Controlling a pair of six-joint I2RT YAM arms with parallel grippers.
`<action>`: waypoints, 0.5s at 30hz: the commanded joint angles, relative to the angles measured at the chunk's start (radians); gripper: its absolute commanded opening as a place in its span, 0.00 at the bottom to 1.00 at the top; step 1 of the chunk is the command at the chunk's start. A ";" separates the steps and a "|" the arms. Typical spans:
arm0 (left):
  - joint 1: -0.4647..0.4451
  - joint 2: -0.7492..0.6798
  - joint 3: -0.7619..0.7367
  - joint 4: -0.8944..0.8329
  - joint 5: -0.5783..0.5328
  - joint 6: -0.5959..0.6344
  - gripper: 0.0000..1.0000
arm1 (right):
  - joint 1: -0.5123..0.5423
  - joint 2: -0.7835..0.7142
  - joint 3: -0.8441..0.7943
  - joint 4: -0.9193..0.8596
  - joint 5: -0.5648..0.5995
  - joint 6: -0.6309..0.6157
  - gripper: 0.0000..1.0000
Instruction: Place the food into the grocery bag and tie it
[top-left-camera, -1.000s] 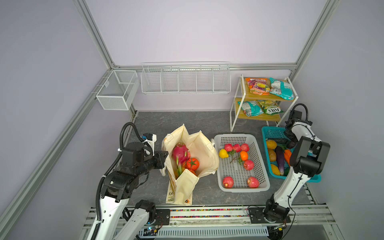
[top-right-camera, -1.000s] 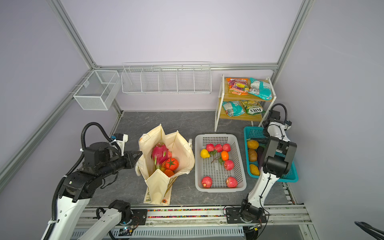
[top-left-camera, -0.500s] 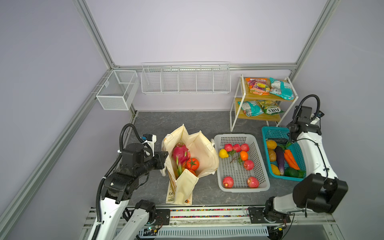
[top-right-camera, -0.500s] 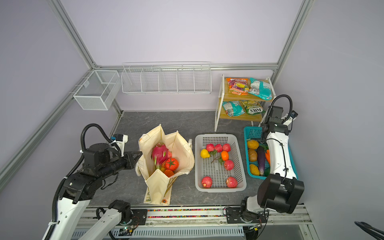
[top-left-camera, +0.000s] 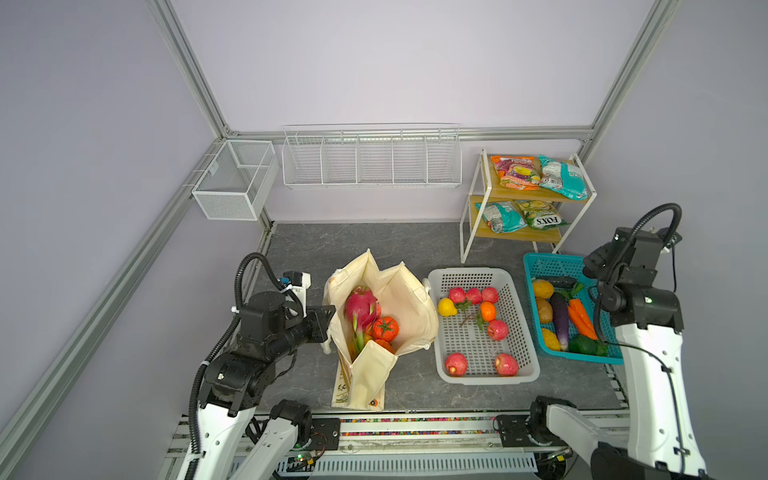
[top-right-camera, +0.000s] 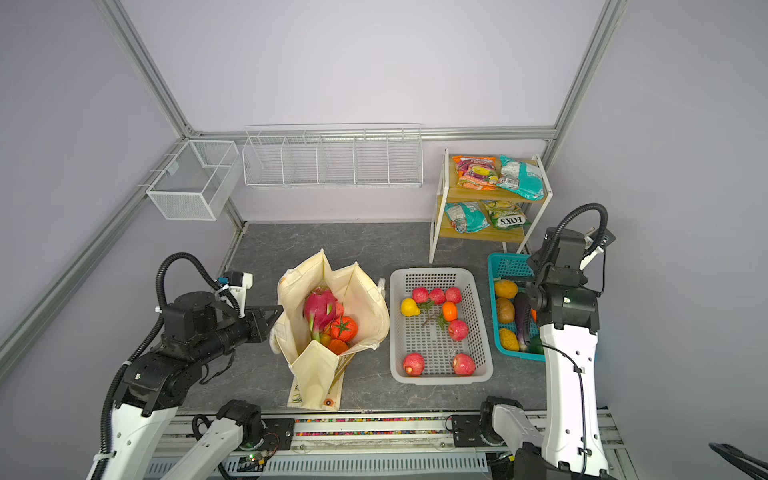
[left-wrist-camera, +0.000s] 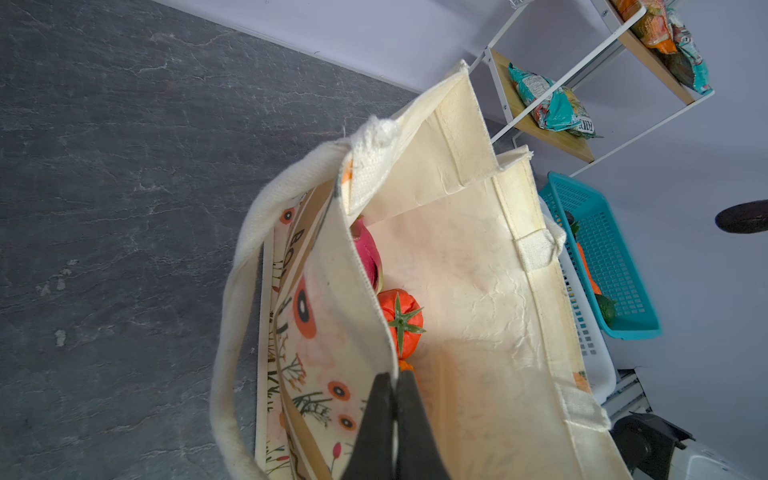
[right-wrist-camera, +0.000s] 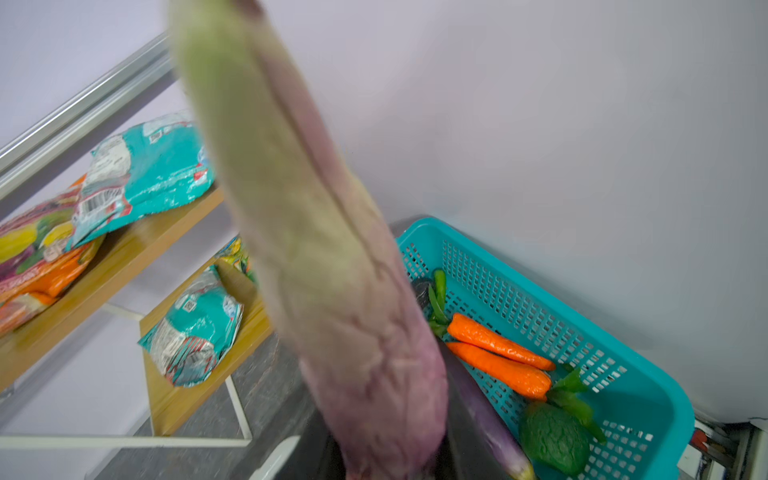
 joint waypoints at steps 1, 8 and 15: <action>-0.001 -0.019 0.009 -0.038 0.008 -0.021 0.00 | 0.016 -0.063 -0.012 -0.069 -0.059 0.018 0.25; -0.001 -0.025 0.013 -0.076 -0.001 -0.031 0.00 | 0.049 -0.149 -0.060 -0.121 -0.170 0.026 0.25; -0.001 -0.013 -0.022 -0.094 -0.028 -0.025 0.00 | 0.087 -0.214 -0.109 -0.156 -0.305 0.033 0.24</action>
